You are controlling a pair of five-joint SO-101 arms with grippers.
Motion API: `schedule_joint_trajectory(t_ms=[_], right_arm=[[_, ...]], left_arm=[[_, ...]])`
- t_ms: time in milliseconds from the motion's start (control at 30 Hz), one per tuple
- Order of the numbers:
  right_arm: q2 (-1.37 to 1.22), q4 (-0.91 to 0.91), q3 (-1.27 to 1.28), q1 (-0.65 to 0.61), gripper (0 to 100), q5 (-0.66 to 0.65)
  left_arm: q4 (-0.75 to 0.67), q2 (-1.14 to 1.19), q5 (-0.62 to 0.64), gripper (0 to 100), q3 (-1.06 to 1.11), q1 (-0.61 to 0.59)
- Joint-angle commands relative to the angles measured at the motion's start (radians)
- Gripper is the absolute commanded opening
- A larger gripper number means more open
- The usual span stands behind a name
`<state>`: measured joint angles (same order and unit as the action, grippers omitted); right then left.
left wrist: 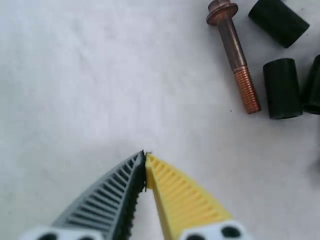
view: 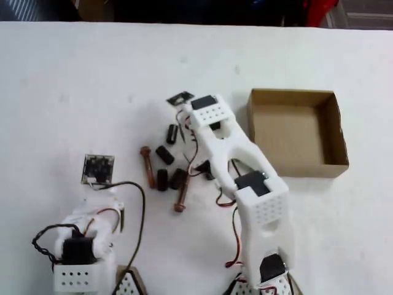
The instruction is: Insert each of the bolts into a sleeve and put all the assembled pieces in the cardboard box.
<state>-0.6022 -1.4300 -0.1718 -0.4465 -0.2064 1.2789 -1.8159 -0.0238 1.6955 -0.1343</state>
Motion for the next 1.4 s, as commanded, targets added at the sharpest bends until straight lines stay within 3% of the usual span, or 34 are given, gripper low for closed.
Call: schedule_joint_trajectory(t_ms=[0,533,1200,1367], right_arm=[[-0.007,0.035,-0.025,0.056,18.7,0.002],[0.105,0.065,0.031,0.084,18.8,0.009],[0.869,0.262,0.697,0.016,19.0,0.011],[0.932,0.478,0.885,0.013,18.9,0.008]], left_arm=[[0.003,-0.010,-0.008,2,-0.003,-0.002],[0.003,-0.010,-0.008,2,-0.003,-0.004],[0.003,-0.010,-0.008,2,-0.003,-0.002],[0.003,-0.010,-0.008,2,-0.003,-0.002]])
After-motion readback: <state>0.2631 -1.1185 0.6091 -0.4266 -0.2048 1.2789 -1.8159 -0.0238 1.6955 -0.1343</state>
